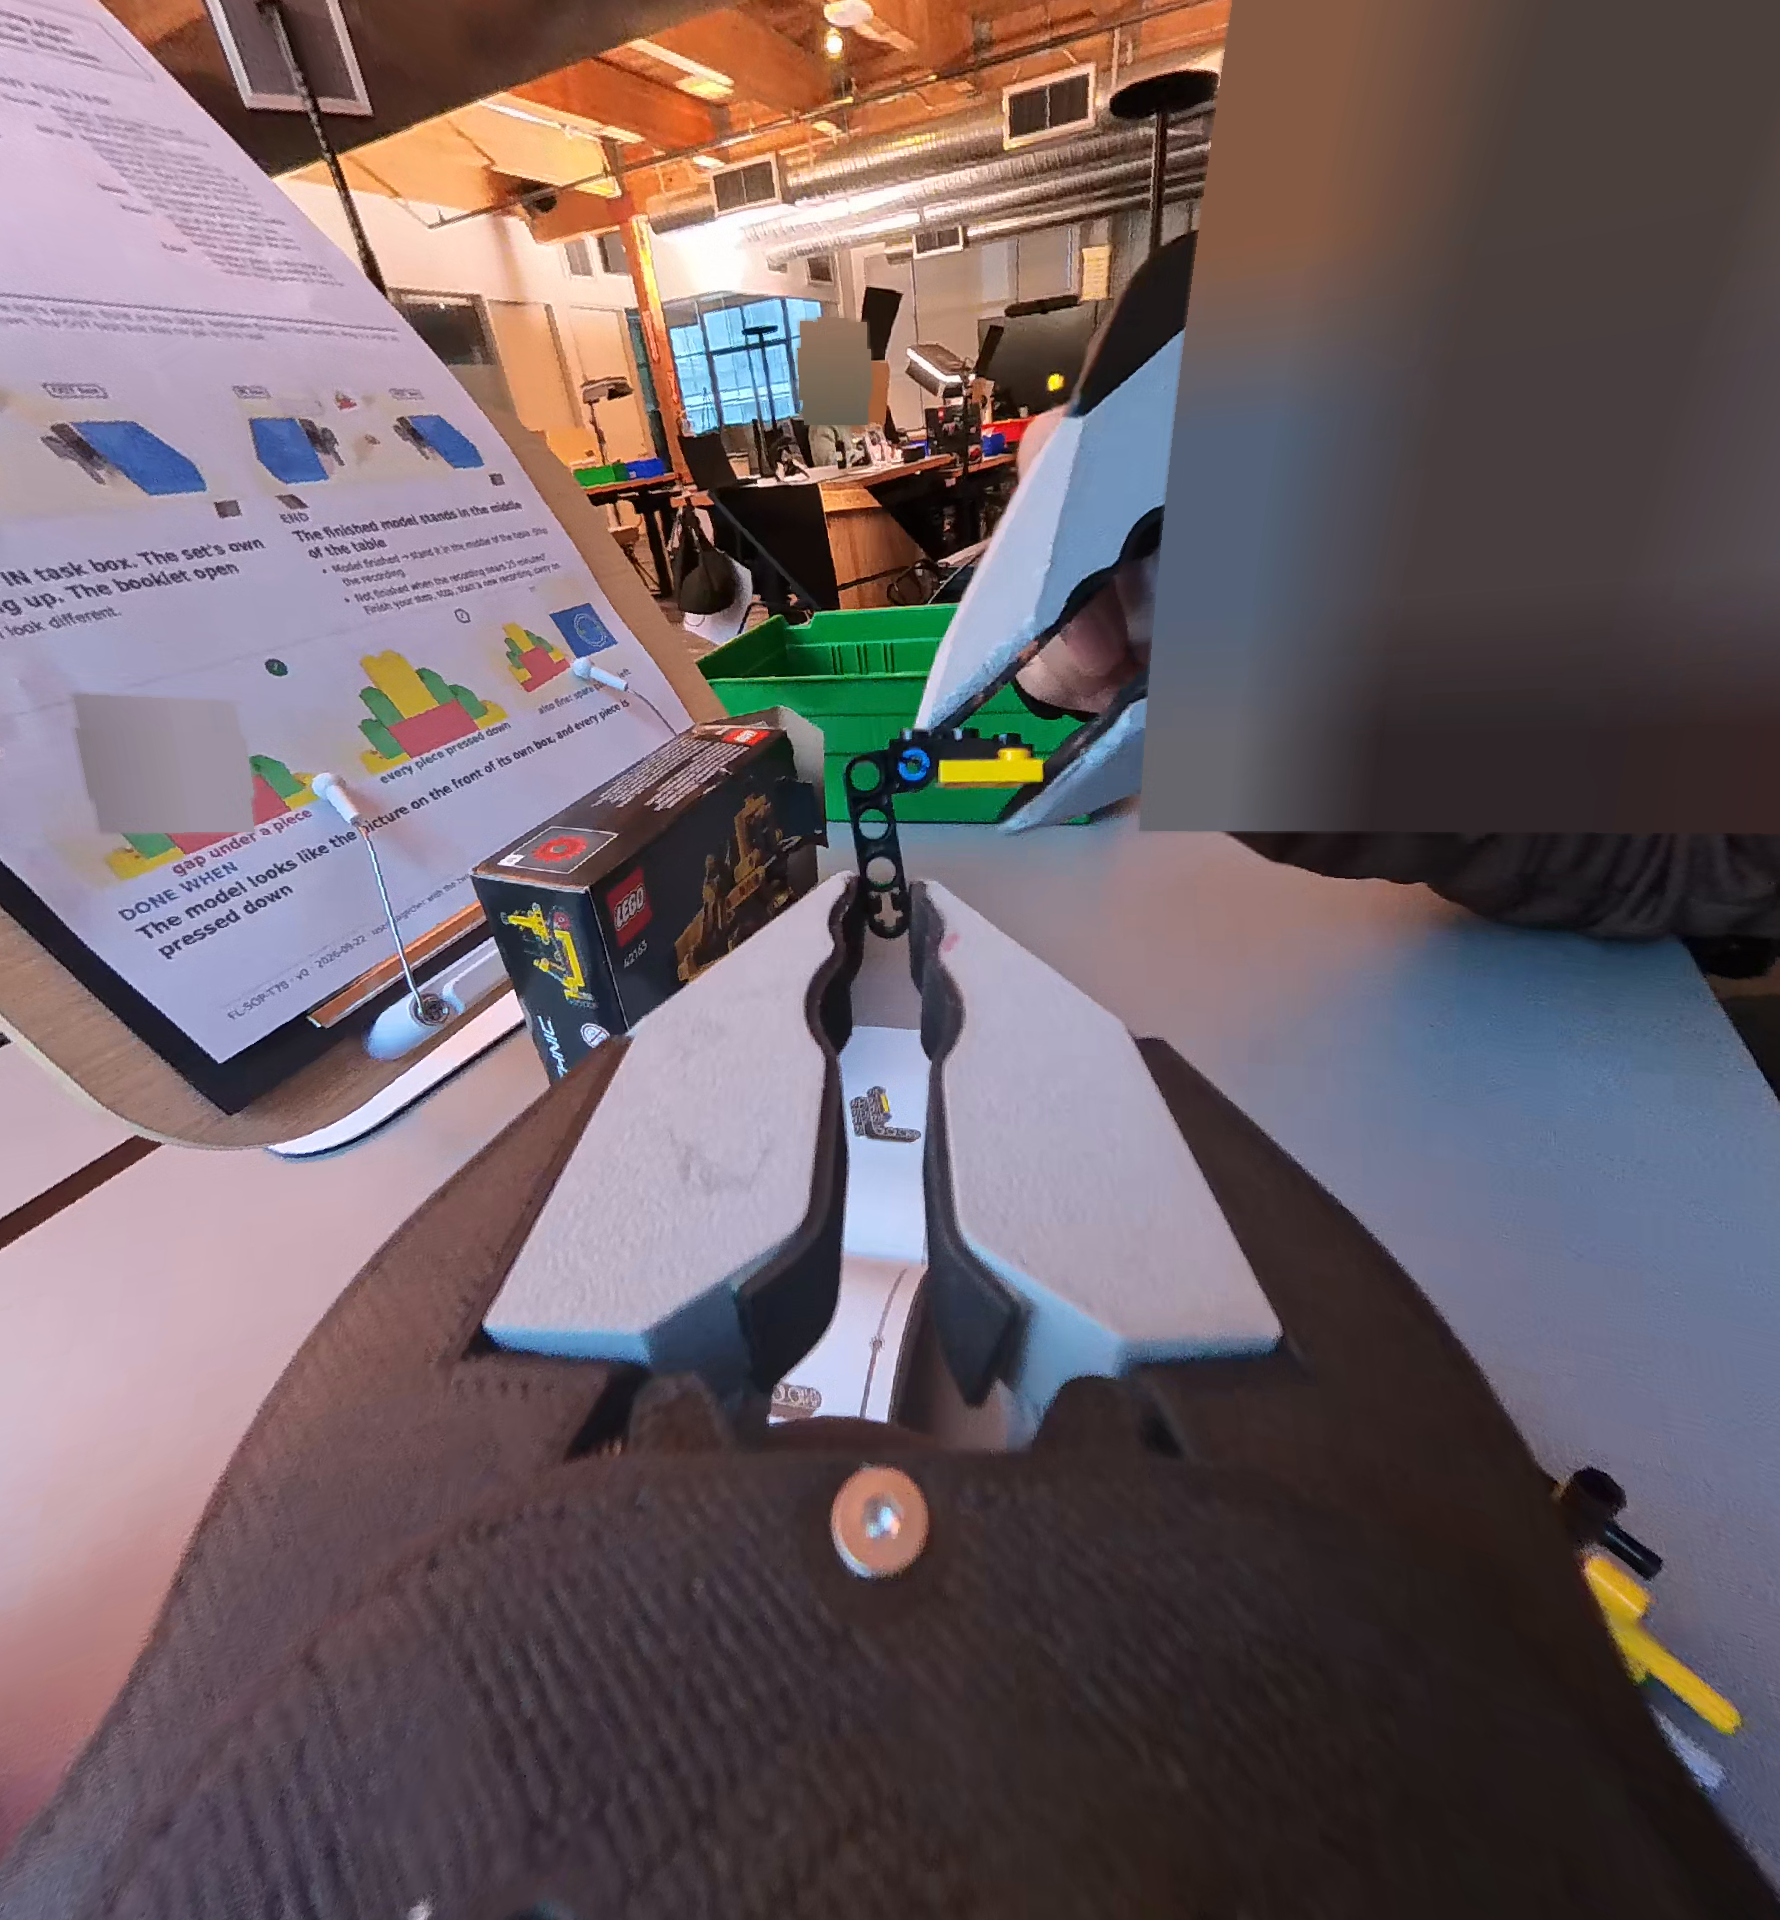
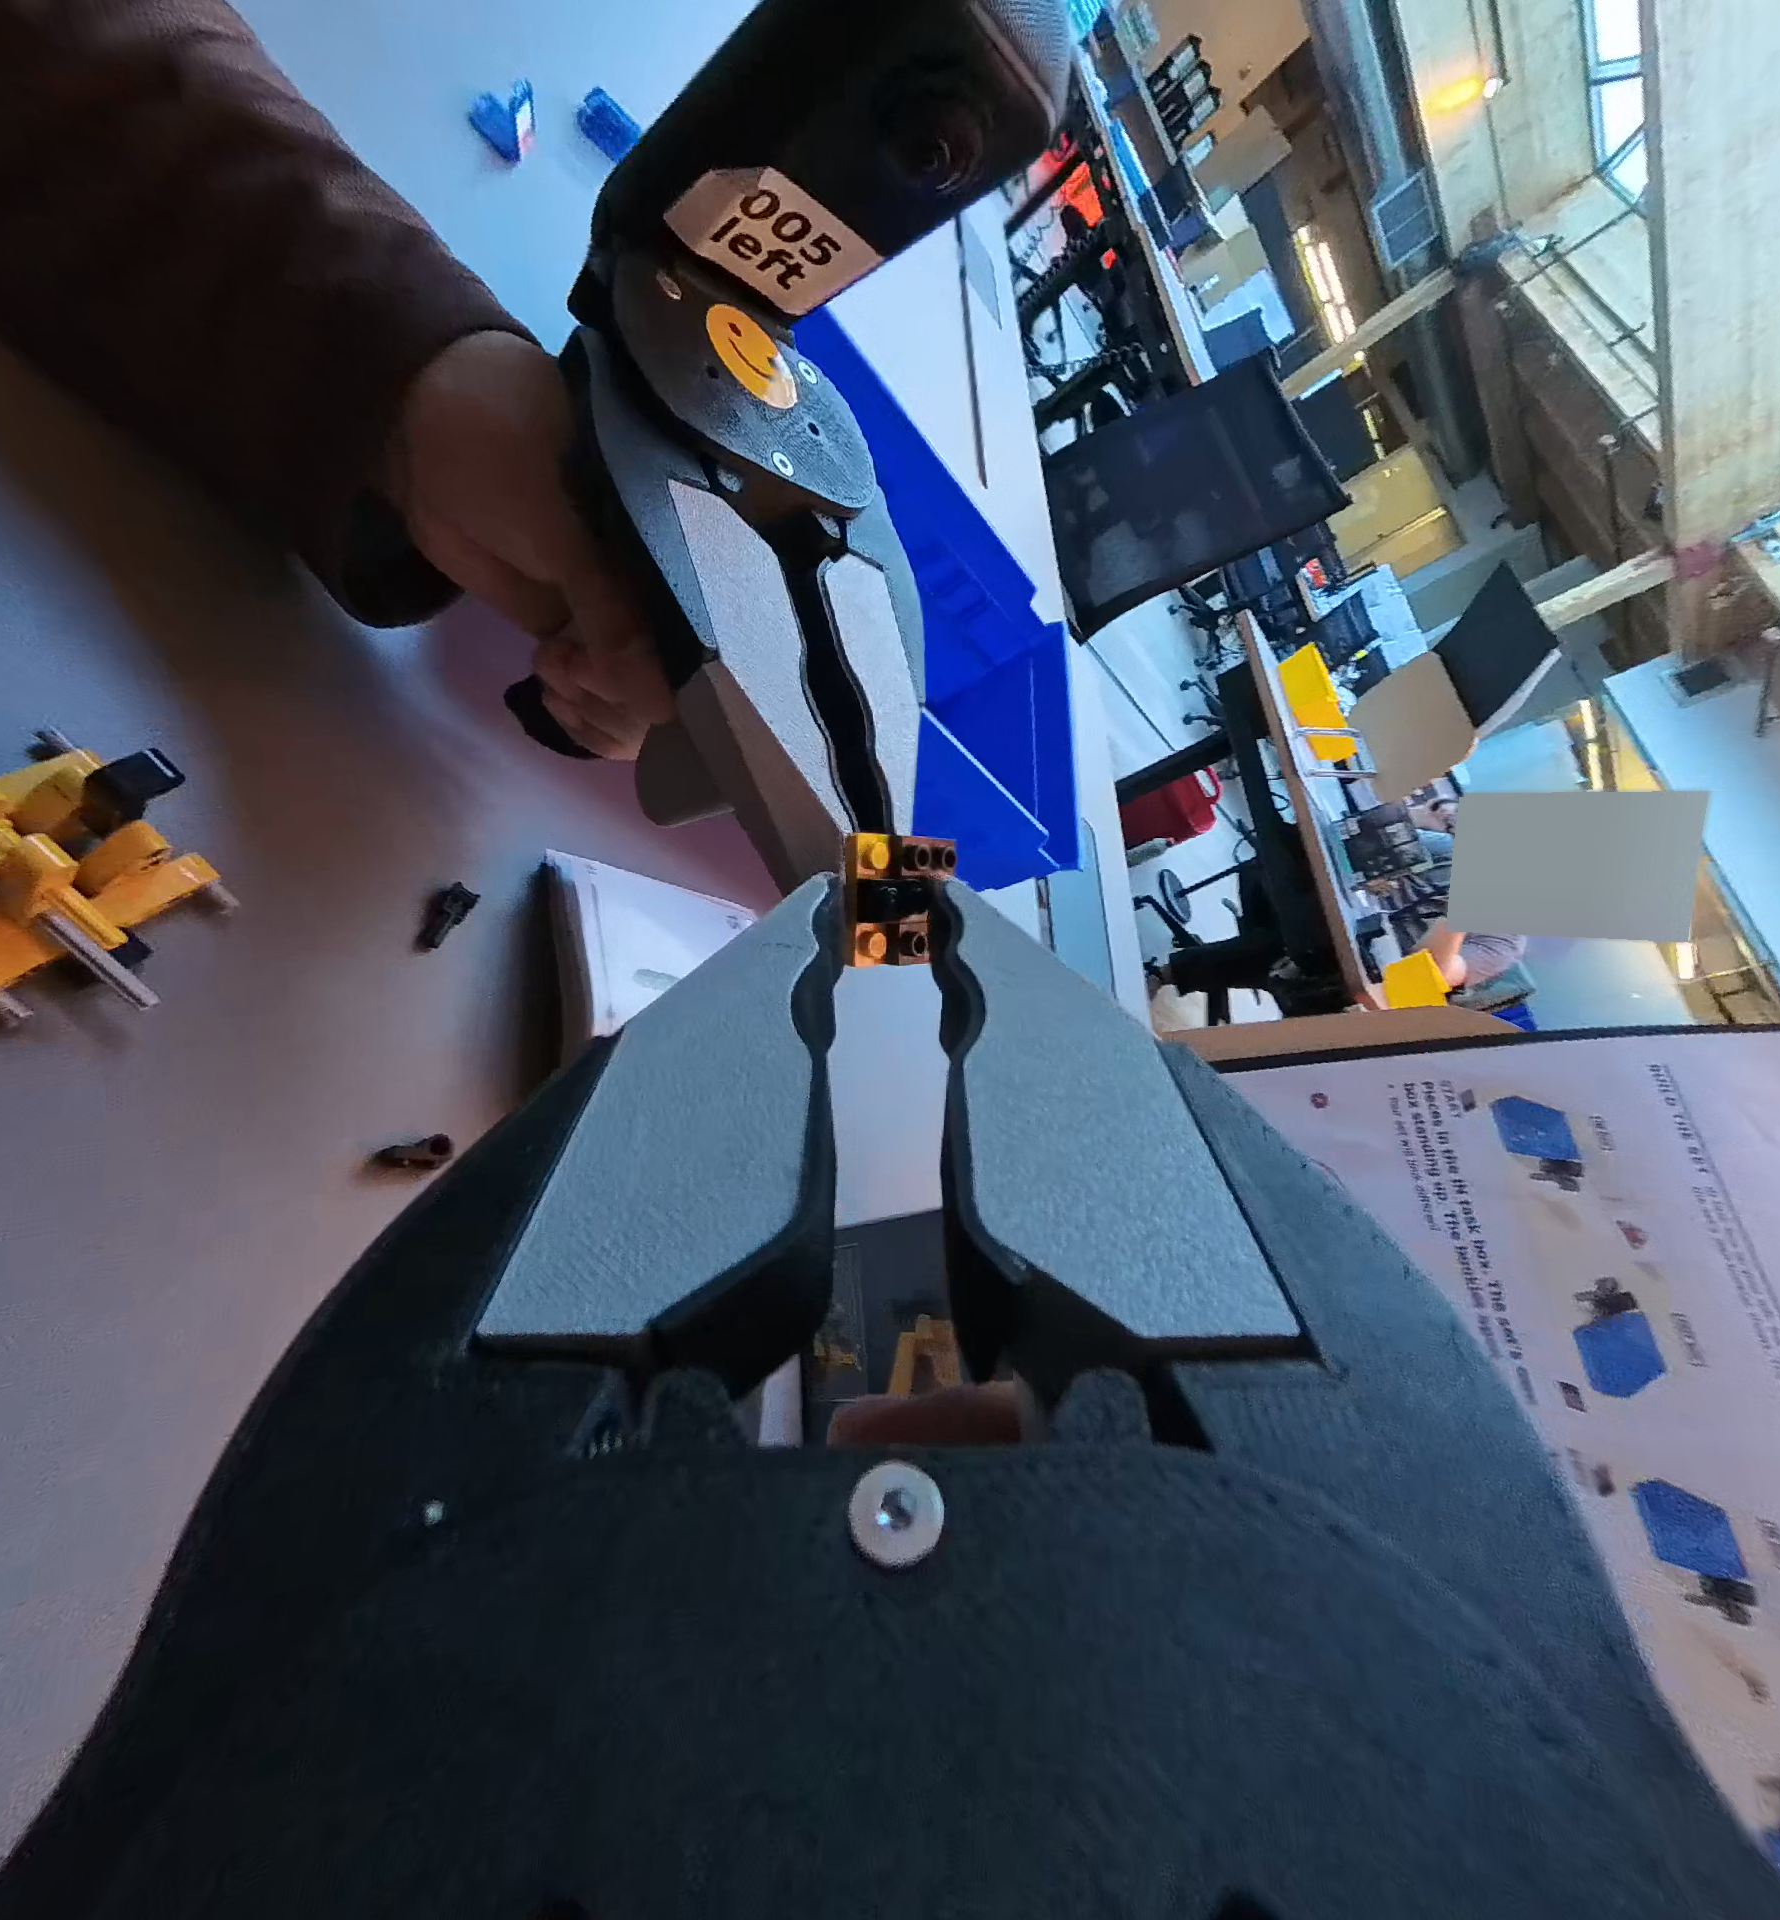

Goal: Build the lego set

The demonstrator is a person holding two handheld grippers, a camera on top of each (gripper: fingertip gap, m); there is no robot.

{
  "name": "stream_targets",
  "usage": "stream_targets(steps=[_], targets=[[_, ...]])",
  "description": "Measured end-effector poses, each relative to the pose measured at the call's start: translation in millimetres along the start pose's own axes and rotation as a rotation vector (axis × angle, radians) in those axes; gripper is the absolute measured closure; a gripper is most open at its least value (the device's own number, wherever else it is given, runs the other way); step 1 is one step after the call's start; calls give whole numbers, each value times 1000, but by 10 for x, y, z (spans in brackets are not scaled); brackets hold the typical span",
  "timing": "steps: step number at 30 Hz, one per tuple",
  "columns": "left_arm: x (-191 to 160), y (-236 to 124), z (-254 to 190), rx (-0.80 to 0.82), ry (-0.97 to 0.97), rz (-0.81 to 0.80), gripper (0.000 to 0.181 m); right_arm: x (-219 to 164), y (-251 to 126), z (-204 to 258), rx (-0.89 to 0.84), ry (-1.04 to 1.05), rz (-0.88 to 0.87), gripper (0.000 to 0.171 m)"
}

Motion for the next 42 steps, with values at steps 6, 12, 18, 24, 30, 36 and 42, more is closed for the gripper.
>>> stream_targets(steps=[6, 12, 18, 24, 30, 36, 42], targets=[[-63, 5, 95, 70, -47, 31, 177, -59, -236, -180, 6, 115, -72, 151], [-159, 44, 174, 129, -83, 105, 176, -711, -551, -87, 53, 477, -45, 141], [-293, 148, 130, 96, -81, 189, 177, -1159, -556, 374, 69, 655, 9, 150], [-381, 241, 44, 84, -3, 266, 177, -1155, -494, 393, 120, 741, -49, 143], [-384, 311, -77, 81, 81, 281, 177, -1056, -462, 402, 101, 742, -75, 146], [-382, 349, -160, 67, 108, 283, 177, -991, -296, 465, 203, 846, -111, 134], [-401, 380, -195, 131, 160, 319, 177, -817, -81, 532, 174, 917, -89, 138]])
Point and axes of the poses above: each gripper's, where its closed fingertips meet, y out along the fingers, x out of its top, z = x × y across the jaws, the point moved 9 cm from there along -y, back along the fingers, and after that the axes turned 6 degrees about z, right-handed, at the moved point
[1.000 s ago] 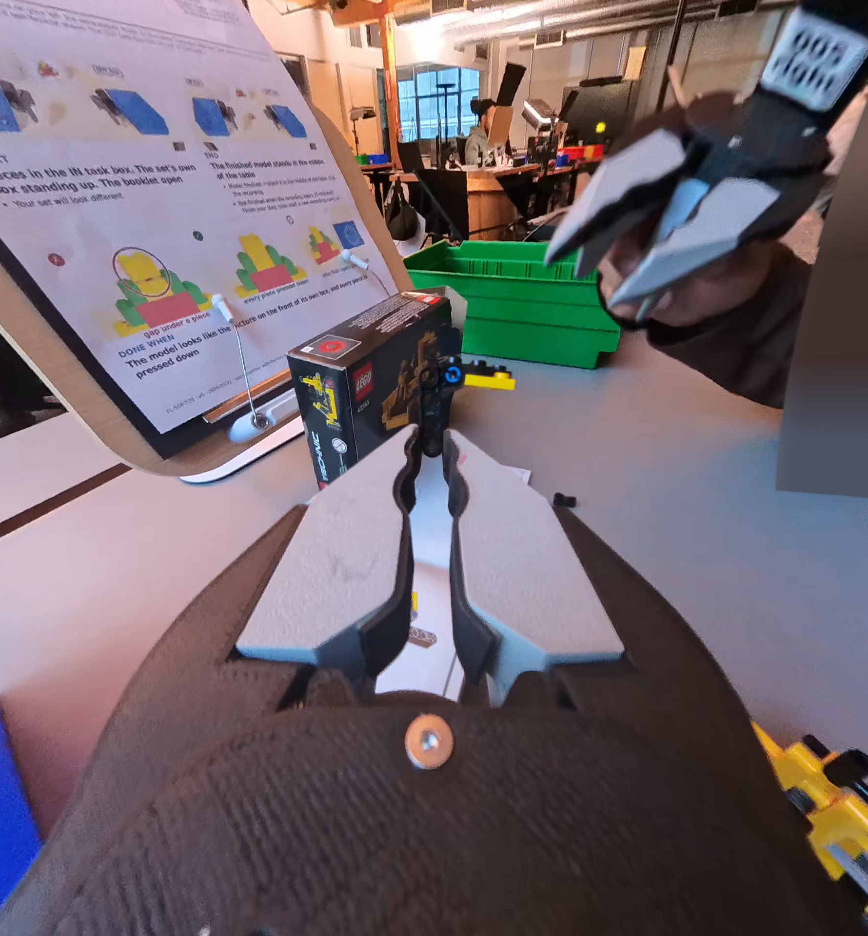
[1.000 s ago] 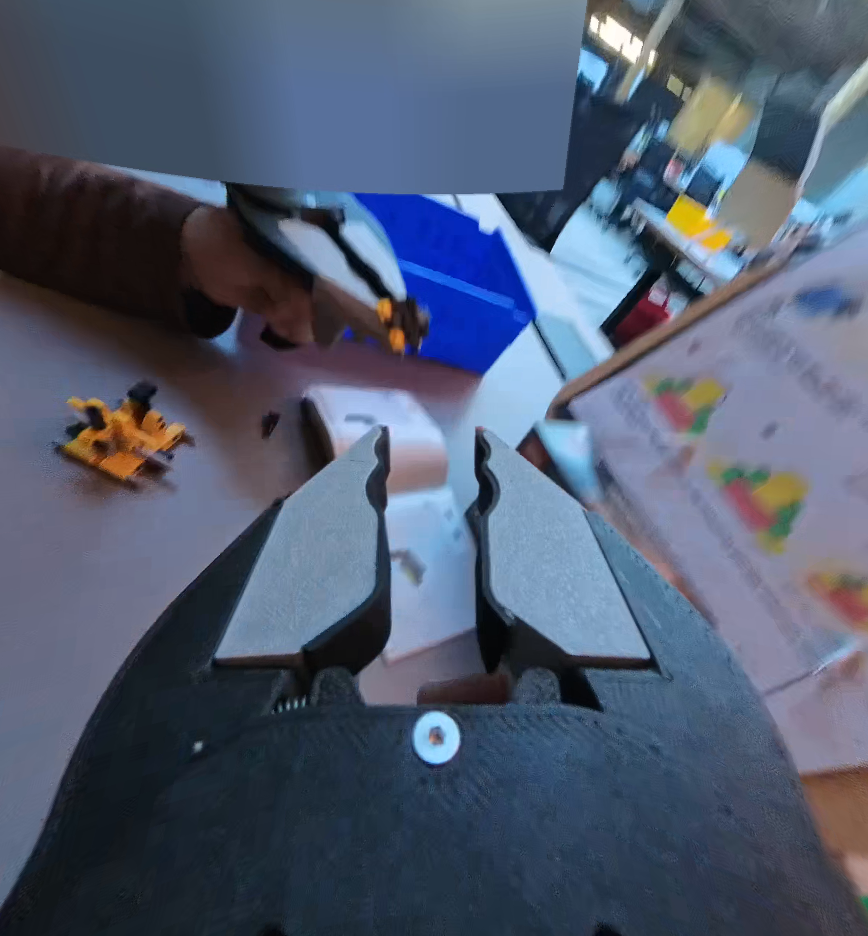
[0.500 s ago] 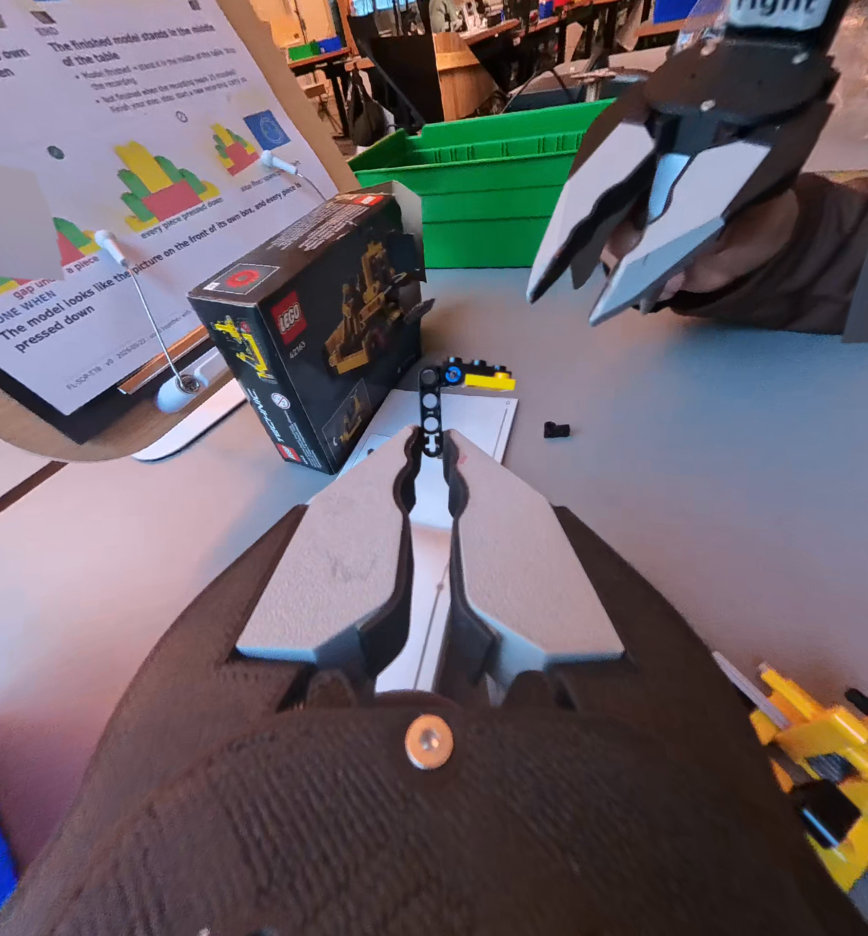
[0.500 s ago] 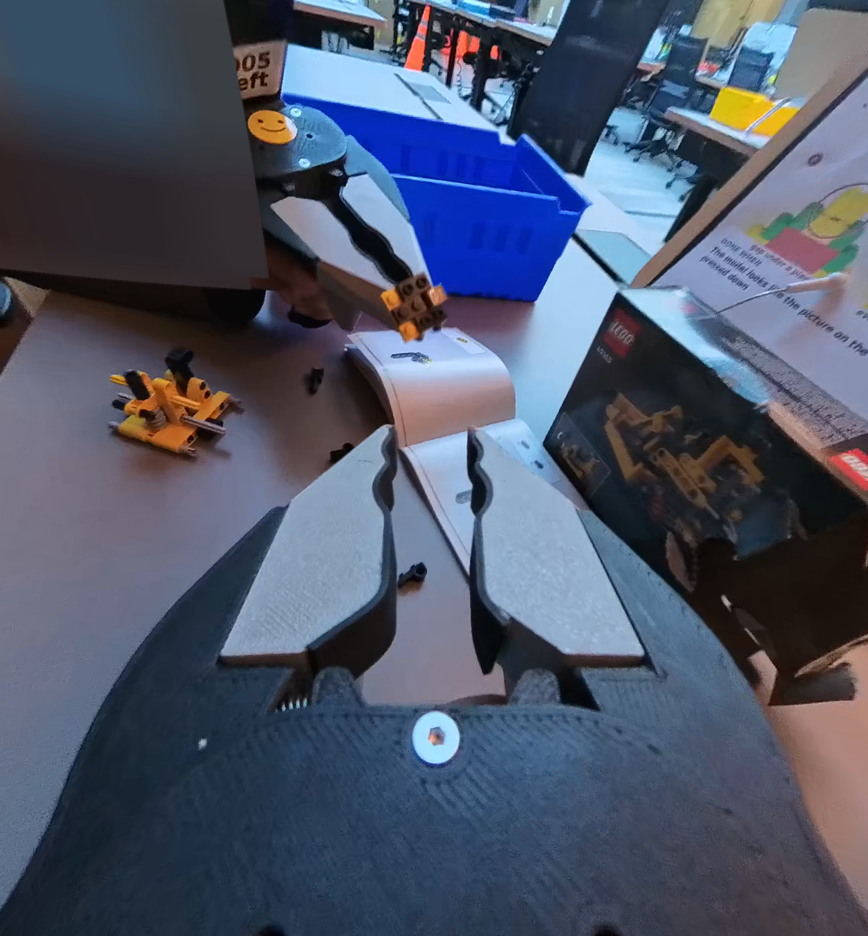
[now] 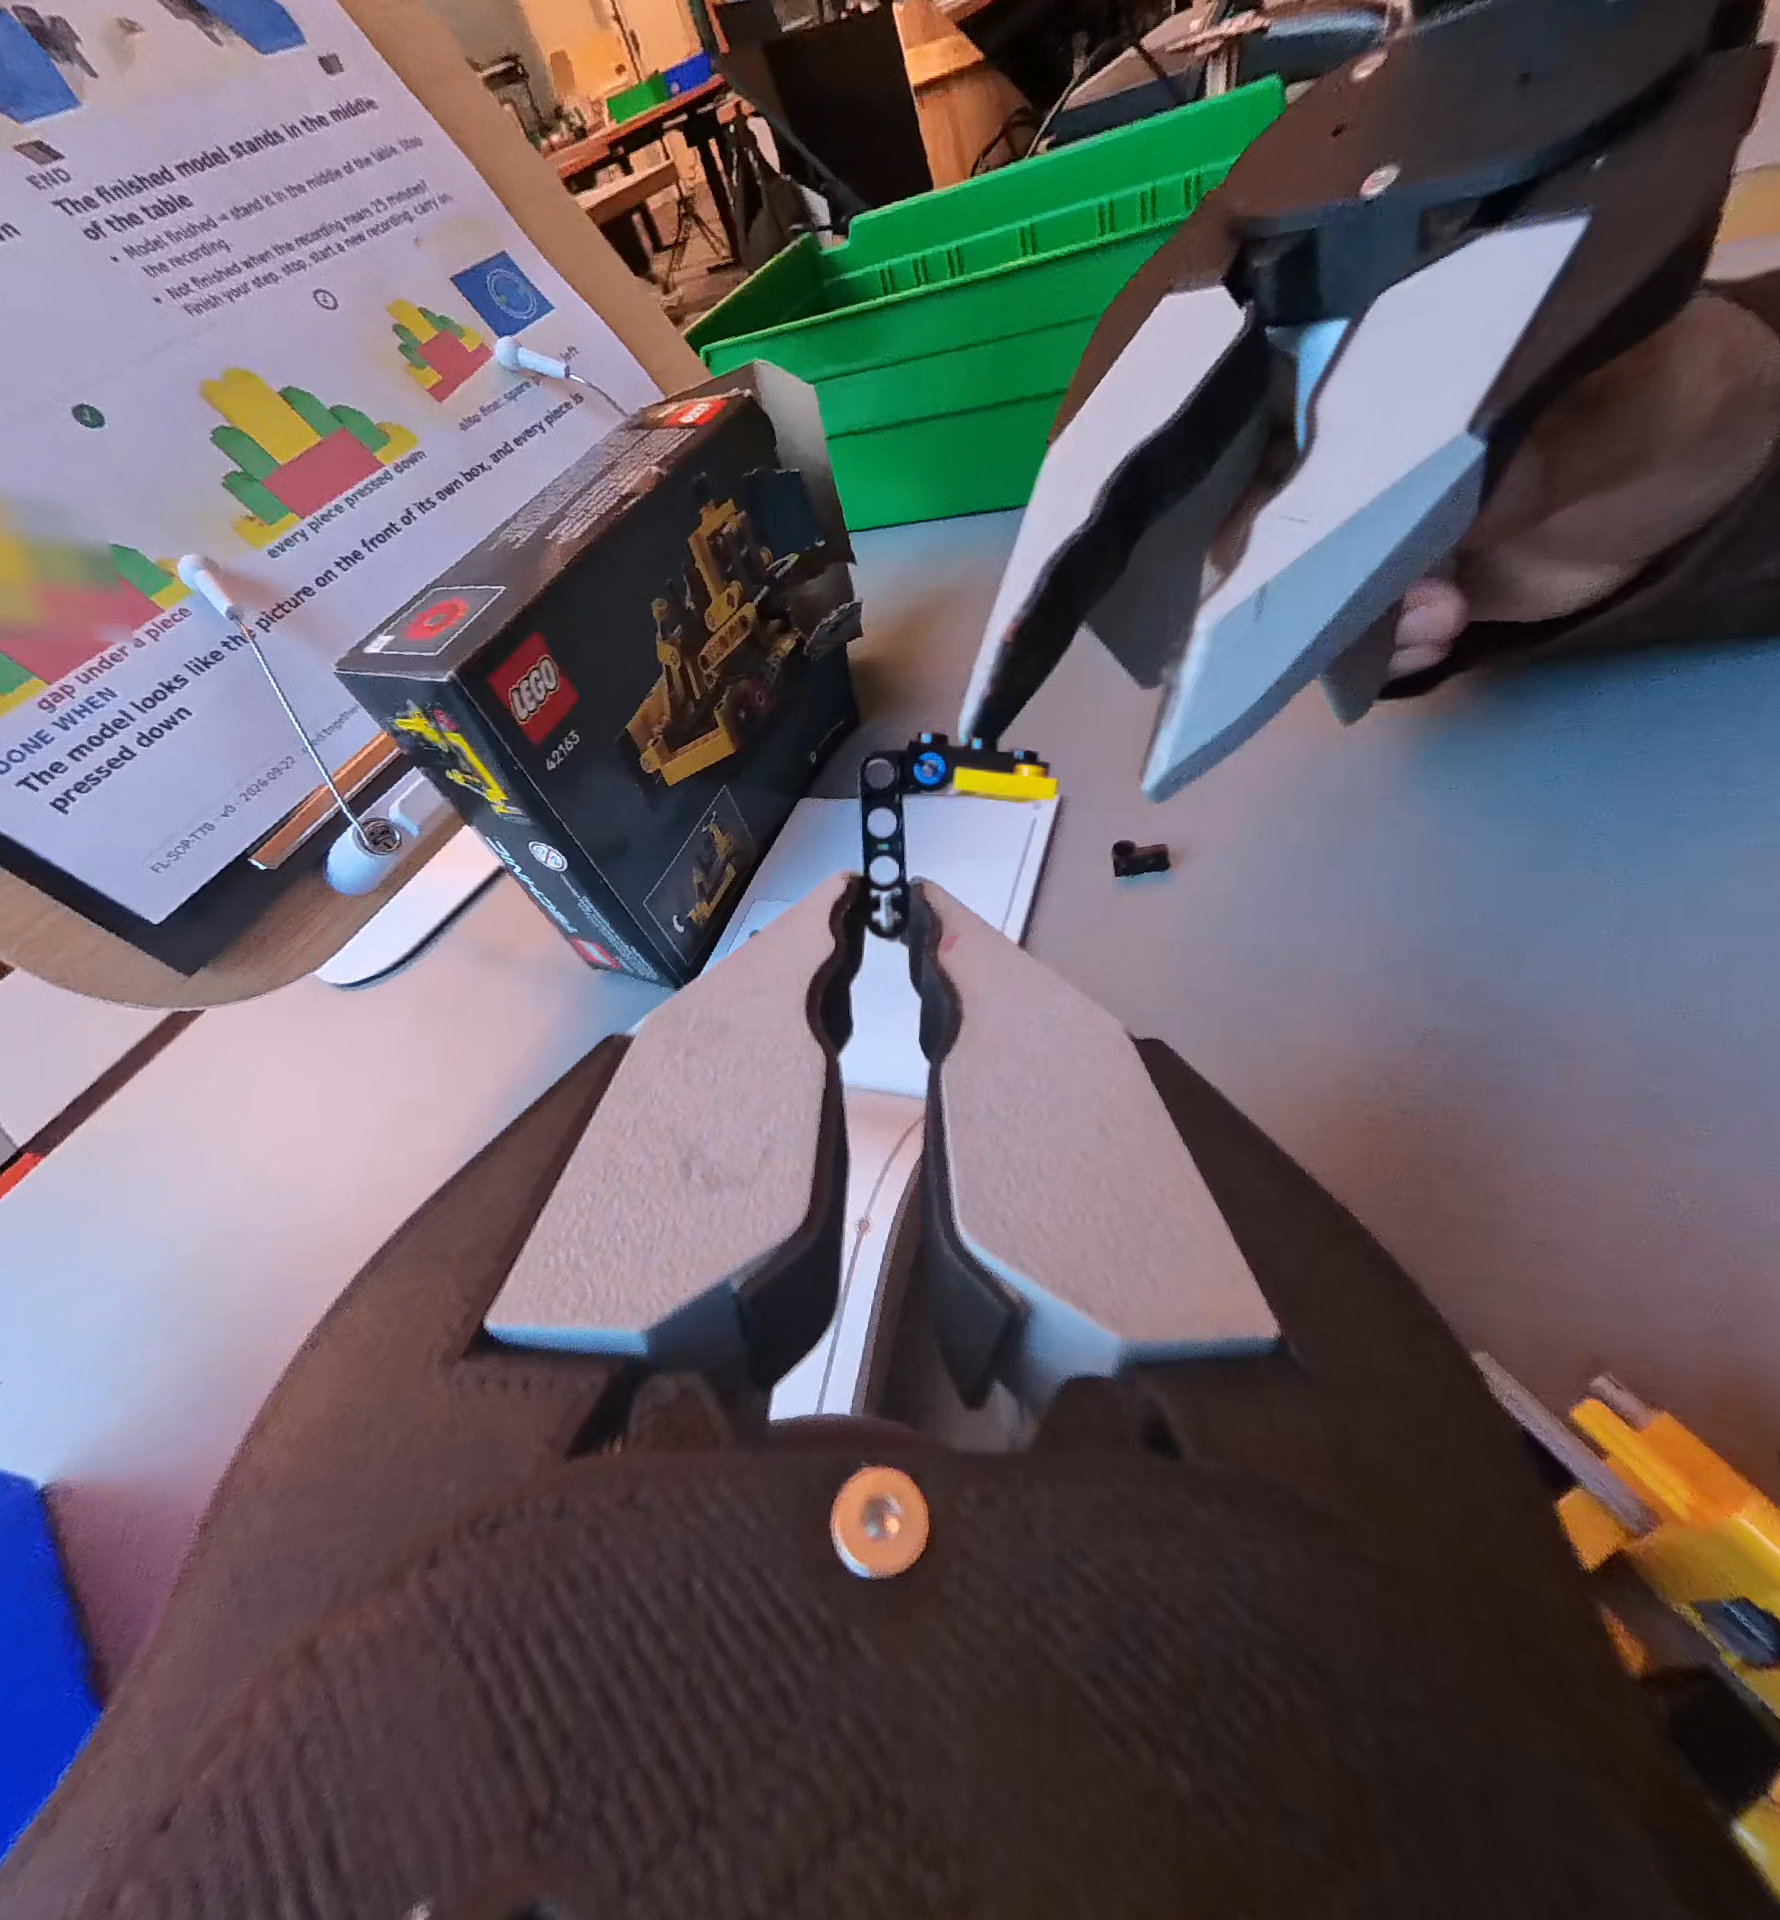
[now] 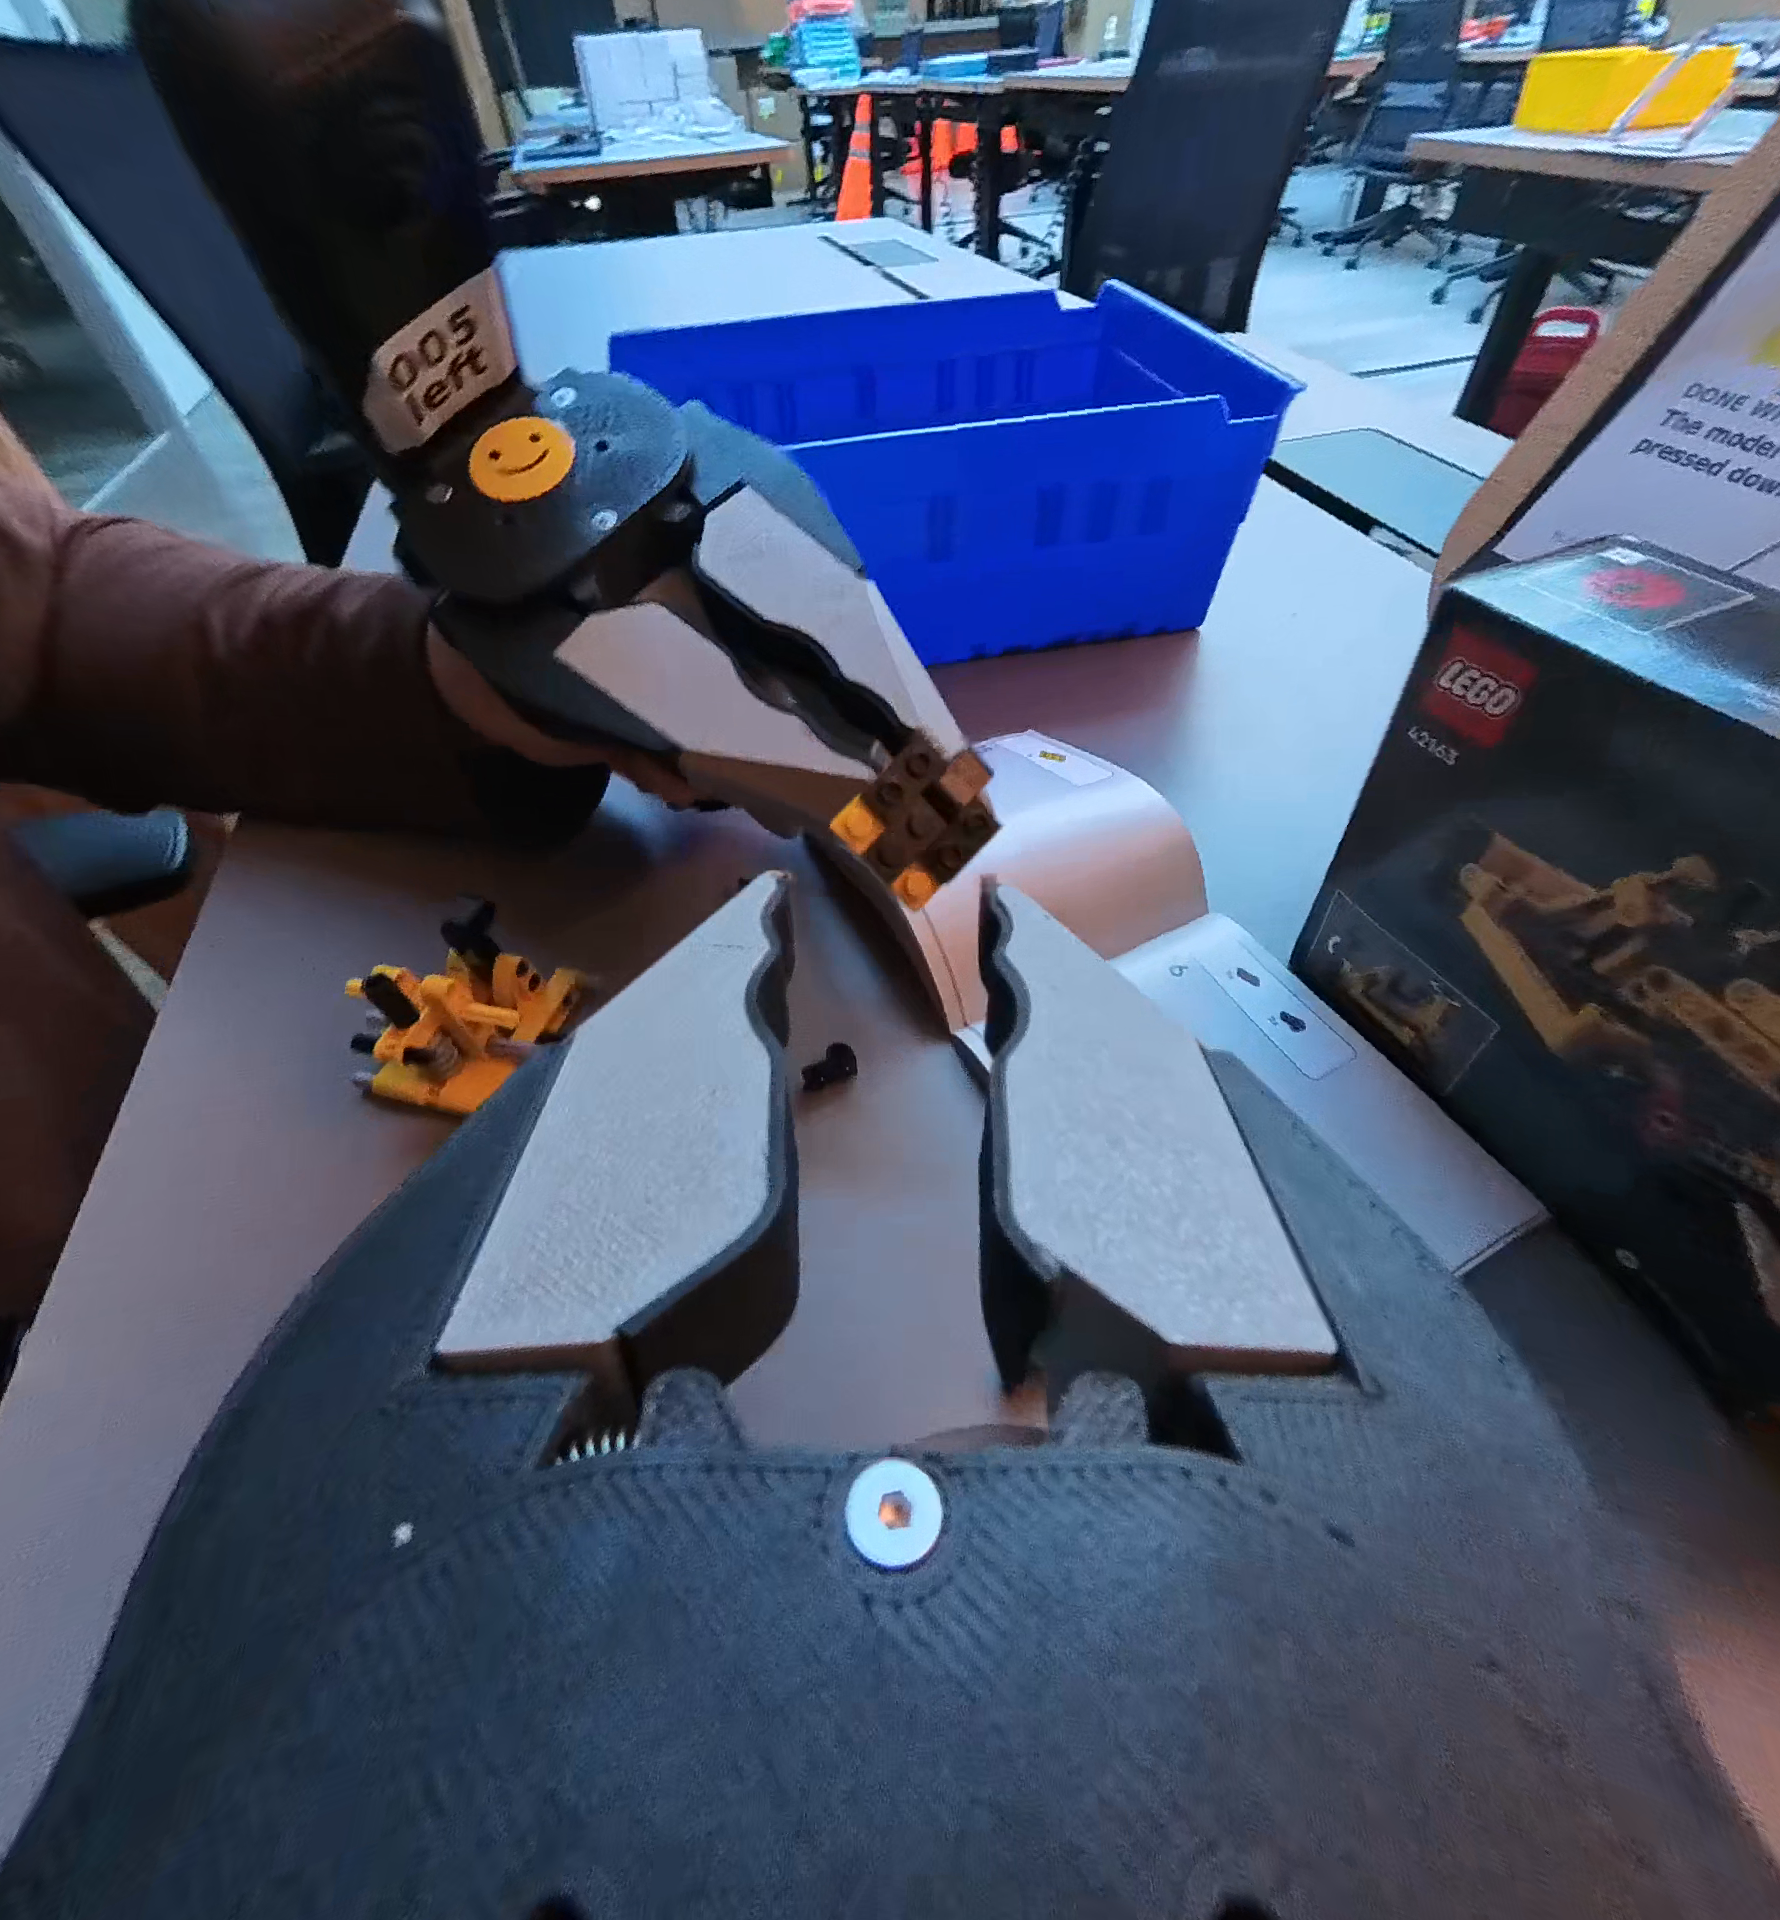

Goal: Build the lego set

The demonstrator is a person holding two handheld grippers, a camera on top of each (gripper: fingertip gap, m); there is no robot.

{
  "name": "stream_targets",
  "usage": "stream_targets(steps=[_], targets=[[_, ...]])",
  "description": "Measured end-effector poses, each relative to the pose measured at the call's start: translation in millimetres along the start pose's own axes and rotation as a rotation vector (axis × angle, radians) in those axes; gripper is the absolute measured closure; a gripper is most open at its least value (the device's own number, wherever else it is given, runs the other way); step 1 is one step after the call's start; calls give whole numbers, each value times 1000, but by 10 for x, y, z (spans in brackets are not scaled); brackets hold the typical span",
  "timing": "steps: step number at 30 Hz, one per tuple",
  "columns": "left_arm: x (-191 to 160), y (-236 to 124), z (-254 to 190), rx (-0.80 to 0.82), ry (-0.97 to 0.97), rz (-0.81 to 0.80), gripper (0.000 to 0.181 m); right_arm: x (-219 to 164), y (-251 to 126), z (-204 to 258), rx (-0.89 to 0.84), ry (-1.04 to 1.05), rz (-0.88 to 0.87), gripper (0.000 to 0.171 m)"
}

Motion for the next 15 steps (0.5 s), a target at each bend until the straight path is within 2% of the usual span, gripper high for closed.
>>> stream_targets(steps=[3, 8, 10, 15], targets=[[-18, 33, -21, 59, 36, 45, 177, 20, 60, 12, 21, 100, -27, 136], [5, 47, -72, 104, 85, 43, 177, -23, 116, -122, -43, 261, -32, 129], [6, 49, -84, 115, 106, 42, 177, -23, 111, -123, 27, 299, -53, 145], [8, 50, -78, 159, 106, 45, 177, -54, 120, -137, 92, 349, -54, 146]])
Point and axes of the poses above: each gripper's, where its closed fingertips meet, y out along the fingers, x out of its top, z = x × y across the jaws, the point moved 9 cm from there along -y, back along the fingers, and after that the axes turned 6 degrees about z, right-handed, at the moved point
